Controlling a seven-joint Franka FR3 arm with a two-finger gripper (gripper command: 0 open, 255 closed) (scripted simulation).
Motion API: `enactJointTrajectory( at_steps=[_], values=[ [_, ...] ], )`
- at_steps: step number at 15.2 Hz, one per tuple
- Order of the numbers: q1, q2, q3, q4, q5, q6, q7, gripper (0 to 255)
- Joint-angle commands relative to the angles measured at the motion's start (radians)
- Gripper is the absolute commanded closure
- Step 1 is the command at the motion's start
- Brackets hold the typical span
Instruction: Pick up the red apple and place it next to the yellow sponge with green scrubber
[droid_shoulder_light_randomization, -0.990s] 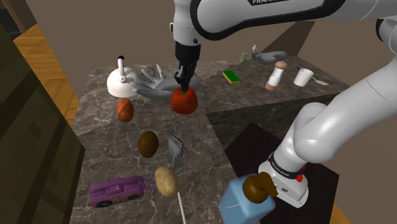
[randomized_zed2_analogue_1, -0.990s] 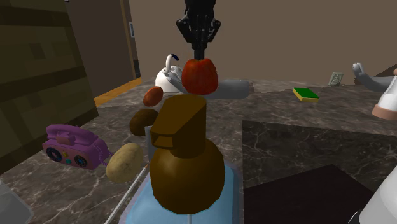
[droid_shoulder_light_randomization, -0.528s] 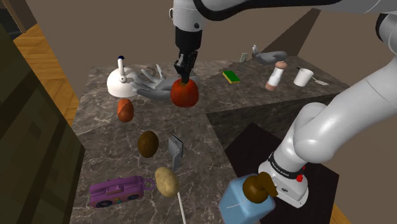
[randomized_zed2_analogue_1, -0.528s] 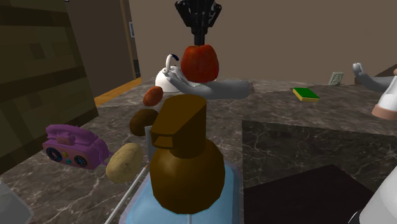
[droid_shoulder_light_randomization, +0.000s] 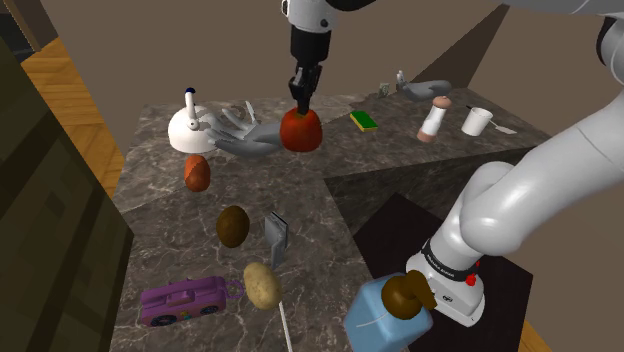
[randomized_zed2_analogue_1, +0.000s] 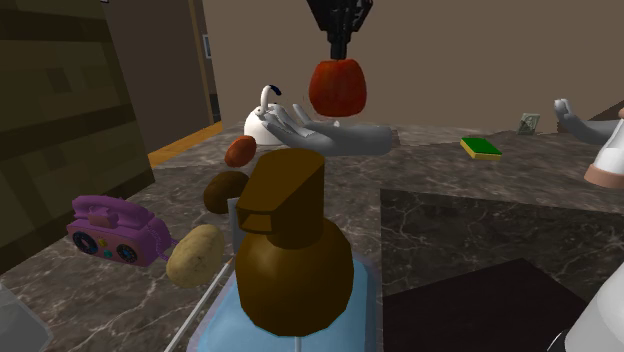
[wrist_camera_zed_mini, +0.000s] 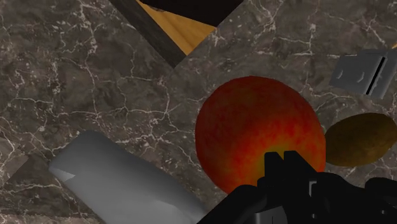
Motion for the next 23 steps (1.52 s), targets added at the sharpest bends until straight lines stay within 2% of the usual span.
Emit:
enactJointTrajectory(
  at_steps=[1, 12, 23],
  values=[
    [-0.017, -0.010, -0.034, -0.011, -0.008, 0.000, -0.050, 255],
    [-0.116, 0.040, -0.217, 0.034, -0.062, 0.001, -0.314, 255],
    [-0.212, 0.213, -0.384, 0.218, -0.070, -0.010, -0.578, 255]
  ],
)
